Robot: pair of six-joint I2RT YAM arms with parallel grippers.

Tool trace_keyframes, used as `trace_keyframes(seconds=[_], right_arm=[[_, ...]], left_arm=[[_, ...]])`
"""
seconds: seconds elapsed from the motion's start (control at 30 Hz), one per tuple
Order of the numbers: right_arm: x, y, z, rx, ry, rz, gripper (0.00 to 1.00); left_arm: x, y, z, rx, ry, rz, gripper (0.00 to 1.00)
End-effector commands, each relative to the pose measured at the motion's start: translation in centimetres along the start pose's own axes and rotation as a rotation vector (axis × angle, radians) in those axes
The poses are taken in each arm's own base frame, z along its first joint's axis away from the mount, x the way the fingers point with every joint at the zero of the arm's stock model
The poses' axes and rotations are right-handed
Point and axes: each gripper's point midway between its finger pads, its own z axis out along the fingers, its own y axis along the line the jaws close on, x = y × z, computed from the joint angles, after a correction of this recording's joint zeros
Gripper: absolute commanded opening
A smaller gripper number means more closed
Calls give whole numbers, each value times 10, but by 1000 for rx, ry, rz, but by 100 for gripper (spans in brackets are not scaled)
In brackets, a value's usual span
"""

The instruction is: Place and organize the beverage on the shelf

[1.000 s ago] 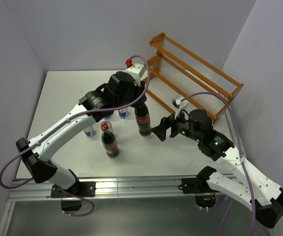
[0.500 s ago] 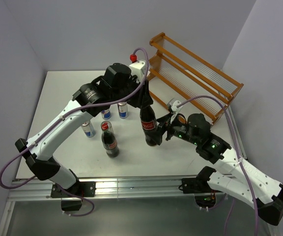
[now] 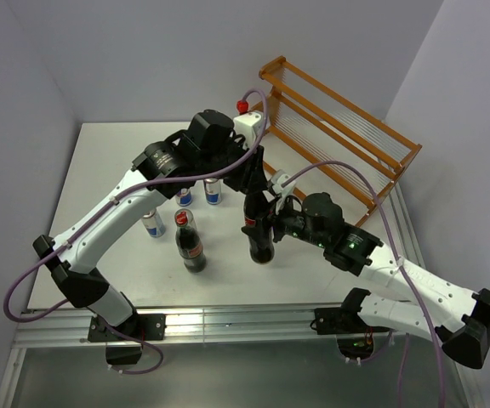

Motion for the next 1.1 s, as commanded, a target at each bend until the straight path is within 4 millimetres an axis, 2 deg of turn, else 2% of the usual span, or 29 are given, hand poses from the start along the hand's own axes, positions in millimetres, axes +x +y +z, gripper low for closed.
trace_keyframes(seconds=[0.0, 0.07, 0.1, 0.13, 0.17, 0.2, 0.27, 0.3, 0.33, 0.4, 0.43, 0.5, 0.53, 0.6, 0.67, 0.7, 0.77, 0.8, 0.9, 0.93, 0.97, 1.03, 1.07], right_arm=[[-35, 6, 2, -14, -98, -30, 80], [-36, 8, 4, -22, -98, -32, 69], [-36, 9, 5, -29, -93, -34, 58], [-36, 11, 5, -35, -91, -38, 37], [-35, 12, 6, -45, -85, -42, 21], [-36, 13, 6, -47, -83, -44, 0], [-39, 17, 4, -61, -92, -47, 0], [-40, 19, 4, -72, -94, -49, 0], [-43, 21, 3, -76, -107, -49, 0], [-50, 23, -2, -78, -141, -35, 0], [-57, 23, -4, -78, -171, -31, 0], [-74, 25, -14, -79, -252, -14, 0], [-81, 21, -18, -48, -285, 2, 0], [-93, 12, -27, 11, -346, 51, 0], [-104, 2, -36, 68, -400, 67, 0], [-107, 1, -39, 77, -417, 64, 0], [-113, -5, -44, 114, -437, 60, 0], [-118, -8, -46, 132, -445, 59, 0], [-127, -20, -50, 205, -457, 40, 0], [-129, -23, -51, 220, -458, 35, 0], [-130, -27, -49, 242, -457, 31, 0], [-146, -37, -57, 296, -492, 25, 0], [-150, -40, -55, 313, -494, 20, 0]], left_arm=[[-78, -62, -60, 217, -306, 63, 0], [-78, -63, -60, 221, -306, 67, 0], [-79, -64, -61, 221, -307, 69, 0], [-80, -62, -61, 209, -310, 70, 0], [-80, -60, -60, 199, -310, 68, 0], [-81, -59, -62, 193, -314, 71, 0], [-82, -58, -62, 182, -317, 73, 2], [-82, -57, -62, 180, -321, 75, 7], [-84, -57, -64, 178, -329, 74, 23], [-88, -53, -67, 153, -355, 73, 36], [-90, -52, -71, 141, -371, 71, 52], [-97, -40, -74, 71, -414, 57, 68], [-98, -36, -76, 49, -425, 55, 80], [-102, -23, -77, -22, -457, 41, 93], [-110, -21, -83, -40, -501, 33, 97], [-118, -8, -90, -118, -545, 5, 99], [-123, 11, -95, -225, -570, -48, 99], [-132, 31, -109, -351, -630, -88, 99], [-135, 62, -122, -516, -664, -142, 100], [-134, 71, -125, -550, -667, -158, 99], [-134, 90, -132, -595, -670, -179, 100], [-125, 115, -137, -646, -648, -217, 100], [-122, 141, -150, -708, -655, -245, 99]])
